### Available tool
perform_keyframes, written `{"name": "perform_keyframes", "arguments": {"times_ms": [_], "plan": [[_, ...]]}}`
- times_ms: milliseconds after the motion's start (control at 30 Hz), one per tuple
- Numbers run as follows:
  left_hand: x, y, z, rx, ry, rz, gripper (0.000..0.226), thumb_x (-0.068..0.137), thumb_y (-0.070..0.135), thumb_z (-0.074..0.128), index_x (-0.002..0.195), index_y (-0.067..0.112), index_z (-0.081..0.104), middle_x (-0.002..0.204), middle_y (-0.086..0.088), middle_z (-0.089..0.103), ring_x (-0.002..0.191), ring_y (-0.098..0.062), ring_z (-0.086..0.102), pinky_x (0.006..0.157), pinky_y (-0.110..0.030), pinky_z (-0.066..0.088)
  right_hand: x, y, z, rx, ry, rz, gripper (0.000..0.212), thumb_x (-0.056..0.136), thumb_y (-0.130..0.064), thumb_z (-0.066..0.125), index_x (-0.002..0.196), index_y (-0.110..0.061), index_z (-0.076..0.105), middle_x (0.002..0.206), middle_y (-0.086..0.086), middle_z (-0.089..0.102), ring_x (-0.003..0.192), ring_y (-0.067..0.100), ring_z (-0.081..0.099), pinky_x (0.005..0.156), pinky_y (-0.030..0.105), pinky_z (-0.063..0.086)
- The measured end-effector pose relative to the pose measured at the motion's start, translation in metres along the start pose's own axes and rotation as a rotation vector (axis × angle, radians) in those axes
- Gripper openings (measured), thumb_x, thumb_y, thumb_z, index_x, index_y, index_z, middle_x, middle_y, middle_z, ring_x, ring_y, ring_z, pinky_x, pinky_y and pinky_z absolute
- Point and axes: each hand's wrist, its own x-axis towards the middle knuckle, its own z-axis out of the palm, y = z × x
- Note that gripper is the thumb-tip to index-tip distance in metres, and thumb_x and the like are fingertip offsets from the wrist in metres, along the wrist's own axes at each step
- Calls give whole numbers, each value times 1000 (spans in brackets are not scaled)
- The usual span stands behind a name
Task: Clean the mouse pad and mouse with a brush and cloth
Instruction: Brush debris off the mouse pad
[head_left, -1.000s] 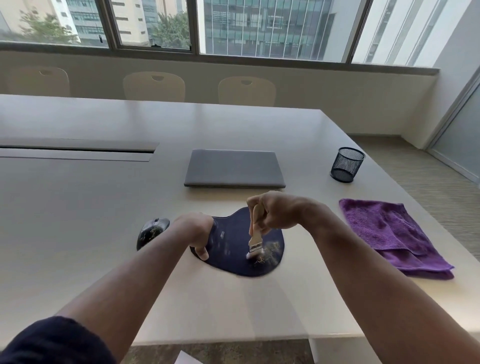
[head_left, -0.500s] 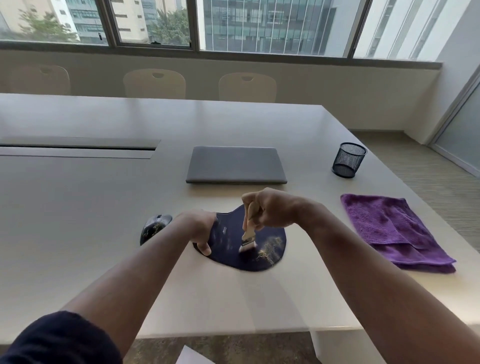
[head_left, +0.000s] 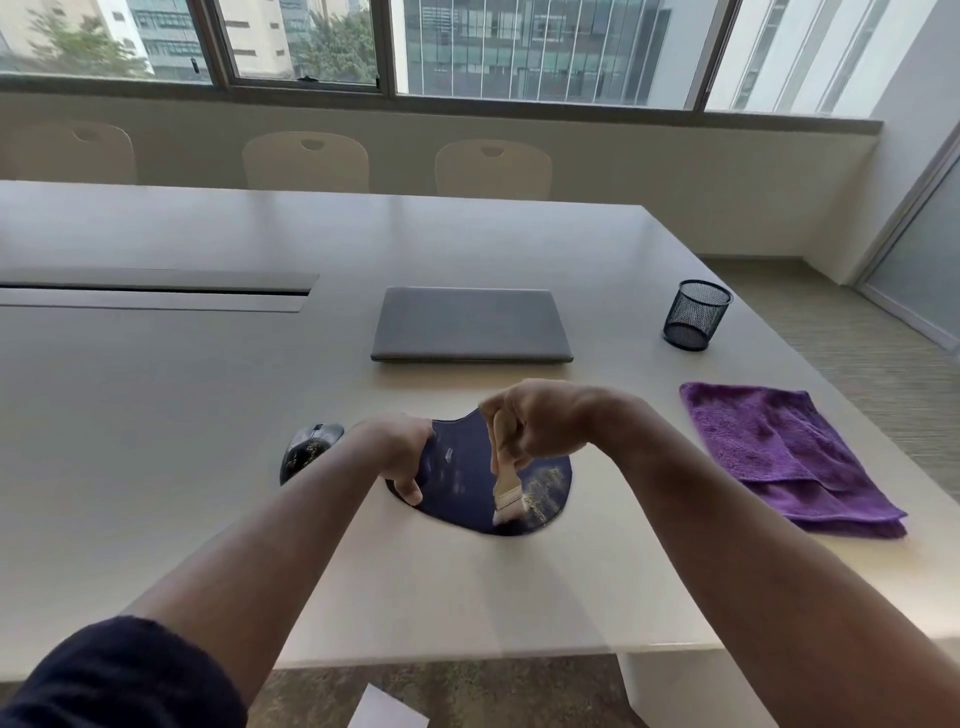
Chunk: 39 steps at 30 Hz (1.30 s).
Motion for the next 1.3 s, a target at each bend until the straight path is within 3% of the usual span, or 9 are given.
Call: {"name": "perform_keyframes", "arguments": {"times_ms": [100,233,367,567,733,900,1067,1300], "plan": [[0,1,-1,-6,-9,1,80,66,40,87,133,16,49,126,-4,60,112,-27,58,94,-35,49,-1,-2,-3,-32,81,-46,32,79,10,65,66,-19,61,90,-10,71,86,15,72,76,27,58],[0,1,-2,-5,-12,-1,79,66,39,87,132,17,50,125,-3,61,112,-27,58,95,-36,49,2,1,3,-19,148,-36,10,81,9,62,79,-1,60,90,-1,76,83,10,71,76,25,57],[1,0,-1,-9,-10,-6,82,66,40,88,135,18,49,127,-3,60,114,-27,58,95,-36,49,0,6,-1,24,-9,40,28,82,10,65,73,-15,53,87,1,78,80,9,74,78,32,61],[2,1,0,-21,1,-3,77,65,38,88,129,18,51,122,-2,62,109,-27,59,84,-30,47,-7,15,-10,13,149,33,16,80,10,63,78,-4,55,87,-2,77,82,10,73,76,33,61],[2,0,0,6,3,1,75,65,39,87,128,19,52,123,-2,62,110,-27,59,91,-35,50,-10,20,-10,63,22,99,28,81,11,64,73,-14,52,84,-1,78,80,9,75,75,30,62],[3,2,-1,2,-7,0,76,66,39,87,130,18,52,124,-3,61,111,-28,59,90,-33,49,-12,16,-10,53,117,77,27,81,11,64,74,-13,52,87,1,78,85,12,74,80,38,61],[3,1,-1,-17,-12,1,76,66,38,87,130,18,51,125,-3,61,112,-27,58,87,-31,46,-14,12,-7,12,-3,99,31,80,7,67,72,-16,49,88,1,78,87,19,75,81,40,61],[3,2,-1,-30,-13,8,73,66,37,88,127,17,53,121,-2,62,109,-27,59,81,-28,44,-17,2,-4,-36,107,46,34,77,7,68,67,-17,47,88,-4,78,85,10,72,82,40,59]]}}
